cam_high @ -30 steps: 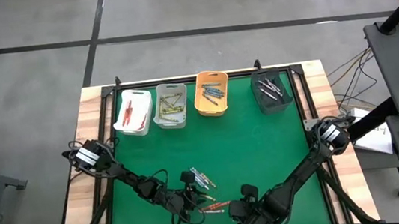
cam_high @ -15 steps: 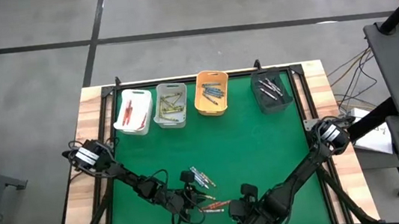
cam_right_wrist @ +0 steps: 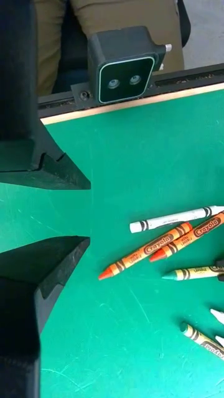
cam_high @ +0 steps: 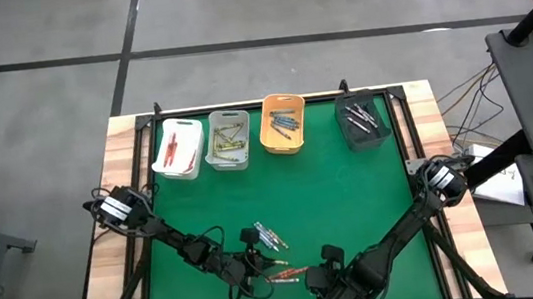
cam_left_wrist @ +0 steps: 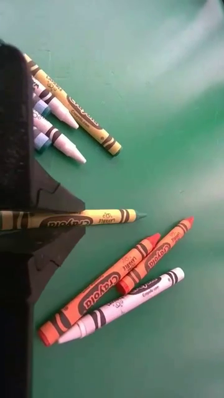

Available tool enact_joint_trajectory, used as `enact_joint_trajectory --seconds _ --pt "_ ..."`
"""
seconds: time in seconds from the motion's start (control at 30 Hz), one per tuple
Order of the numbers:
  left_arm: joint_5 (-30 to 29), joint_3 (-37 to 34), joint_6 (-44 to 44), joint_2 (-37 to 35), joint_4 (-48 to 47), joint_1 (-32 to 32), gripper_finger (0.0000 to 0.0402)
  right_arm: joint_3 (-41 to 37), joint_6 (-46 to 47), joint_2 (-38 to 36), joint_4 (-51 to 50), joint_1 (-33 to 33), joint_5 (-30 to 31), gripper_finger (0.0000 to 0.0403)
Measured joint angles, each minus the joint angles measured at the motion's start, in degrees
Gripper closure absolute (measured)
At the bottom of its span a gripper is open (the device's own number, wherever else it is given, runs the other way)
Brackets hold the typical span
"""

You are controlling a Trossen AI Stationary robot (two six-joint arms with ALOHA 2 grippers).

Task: Sort crayons
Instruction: Put the green crayon into the gray bin

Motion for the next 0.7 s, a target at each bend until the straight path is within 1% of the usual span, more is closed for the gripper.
enact_joint_trajectory --seconds 0.17,0.37,0.43,0.53,0.6,0.7 --pt "-0.1 -0.1 0.5 -0.9 0.2 -0.2 0.0397 0.0 -0.1 0.0 0.2 0.0 0.7 0.0284" --pt "-0.7 -0.2 0.8 -1.7 0.3 -0.2 0.0397 -0.1 -2.4 0.0 1.0 0.0 5.7 0.0284" --pt "-0.7 -0.2 0.7 -1.8 0.7 -0.2 0.0397 -0.1 -3.8 0.0 1.8 0.0 7.9 0.0284" --pt "-0.7 -0.2 0.7 -2.4 0.8 -0.3 0.0397 -0.2 -6.6 0.0 2.2 0.0 13.1 0.0284" --pt "-2.4 -0.2 0.6 -3.4 1.0 -0.4 0.0397 -0.5 -9.2 0.0 2.8 0.1 16.0 0.0284" --pt "-5.0 -0.4 0.6 -5.7 1.1 -0.5 0.0398 -1.6 -11.9 -0.1 3.0 0.3 18.2 0.0284"
